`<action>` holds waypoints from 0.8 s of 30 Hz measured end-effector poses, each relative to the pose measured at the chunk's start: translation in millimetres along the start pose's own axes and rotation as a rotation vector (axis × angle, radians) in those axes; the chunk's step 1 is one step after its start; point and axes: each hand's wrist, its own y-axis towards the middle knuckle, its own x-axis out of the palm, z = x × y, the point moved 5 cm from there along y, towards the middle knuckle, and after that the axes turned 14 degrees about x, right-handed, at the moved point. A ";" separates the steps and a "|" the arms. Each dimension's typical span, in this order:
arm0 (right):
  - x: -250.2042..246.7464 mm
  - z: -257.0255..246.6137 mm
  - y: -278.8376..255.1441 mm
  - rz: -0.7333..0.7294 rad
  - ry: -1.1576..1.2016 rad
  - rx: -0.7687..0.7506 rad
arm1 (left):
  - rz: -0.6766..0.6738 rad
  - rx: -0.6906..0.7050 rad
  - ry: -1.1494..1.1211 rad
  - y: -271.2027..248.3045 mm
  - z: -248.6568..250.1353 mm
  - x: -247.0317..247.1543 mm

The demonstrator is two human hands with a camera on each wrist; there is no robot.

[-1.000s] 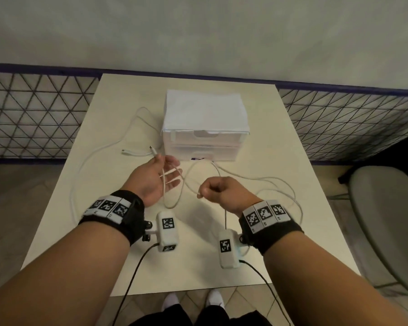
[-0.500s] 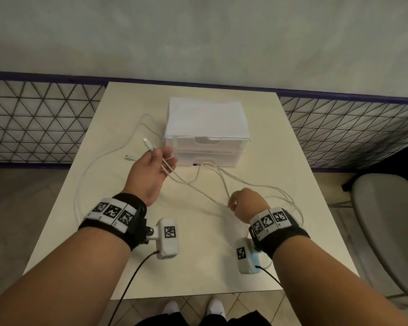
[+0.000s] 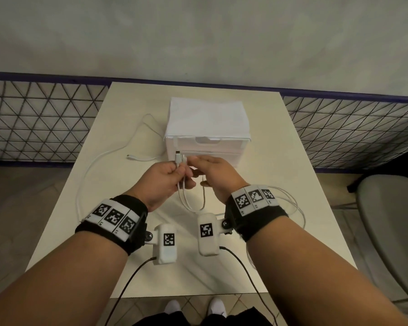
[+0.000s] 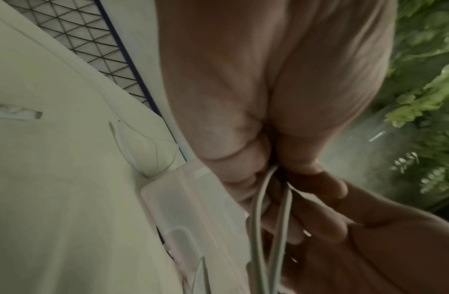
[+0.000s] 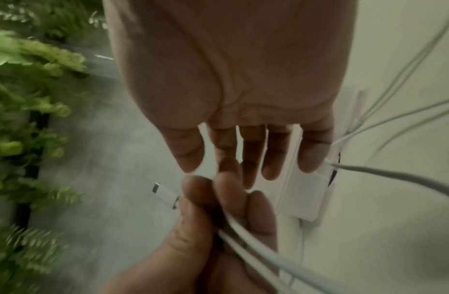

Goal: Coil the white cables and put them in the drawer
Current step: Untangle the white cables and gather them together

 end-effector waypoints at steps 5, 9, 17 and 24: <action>-1.4 -0.1 -3.5 -0.053 0.213 -0.073 | -0.081 -0.057 -0.070 -7.6 -6.7 6.3; -1.5 0.8 -3.3 -0.105 0.272 -0.084 | -0.049 -0.104 -0.096 -6.7 -9.7 6.9; 6.2 5.3 1.1 -0.116 0.316 -0.080 | -0.117 -0.081 0.127 -3.8 -9.6 18.4; 16.9 4.2 13.2 -0.164 0.272 -0.064 | 0.011 -0.114 -0.094 -17.3 -21.0 3.5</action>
